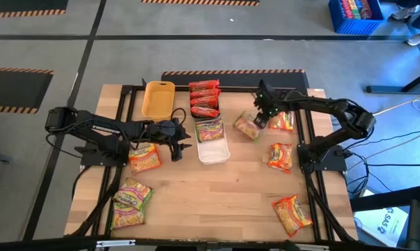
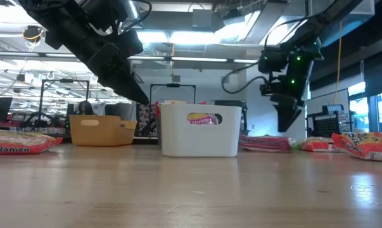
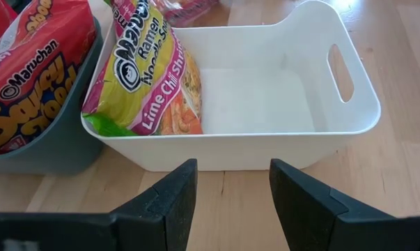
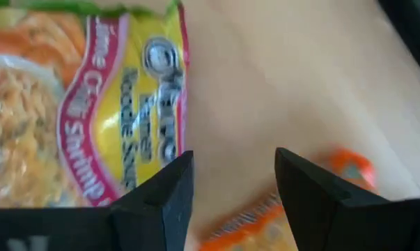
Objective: Sort Maruchan noodles
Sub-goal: Put the top green noodle pack into the white bin
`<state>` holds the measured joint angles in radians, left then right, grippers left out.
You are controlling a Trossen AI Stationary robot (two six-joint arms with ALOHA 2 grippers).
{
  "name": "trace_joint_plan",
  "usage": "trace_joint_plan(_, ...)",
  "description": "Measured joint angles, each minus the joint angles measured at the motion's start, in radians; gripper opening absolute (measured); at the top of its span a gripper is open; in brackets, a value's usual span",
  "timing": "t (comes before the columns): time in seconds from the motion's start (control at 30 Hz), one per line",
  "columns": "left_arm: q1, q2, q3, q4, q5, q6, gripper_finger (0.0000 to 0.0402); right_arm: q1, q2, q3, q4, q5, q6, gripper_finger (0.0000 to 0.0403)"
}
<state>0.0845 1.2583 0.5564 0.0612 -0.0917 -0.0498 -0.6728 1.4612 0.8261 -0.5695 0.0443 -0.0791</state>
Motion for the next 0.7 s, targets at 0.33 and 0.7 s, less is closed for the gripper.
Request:
trace_joint_plan(0.33,0.0,0.0,0.0,0.0,0.0,0.0,0.0174,0.142,0.002,-0.001,0.12,-0.146,-0.001,0.0181)
trace_joint_plan(0.7,0.0,0.0,0.0,0.0,0.0,-0.001,0.0174,0.287,0.003,-0.103,0.207,-0.051,0.051,0.0181)
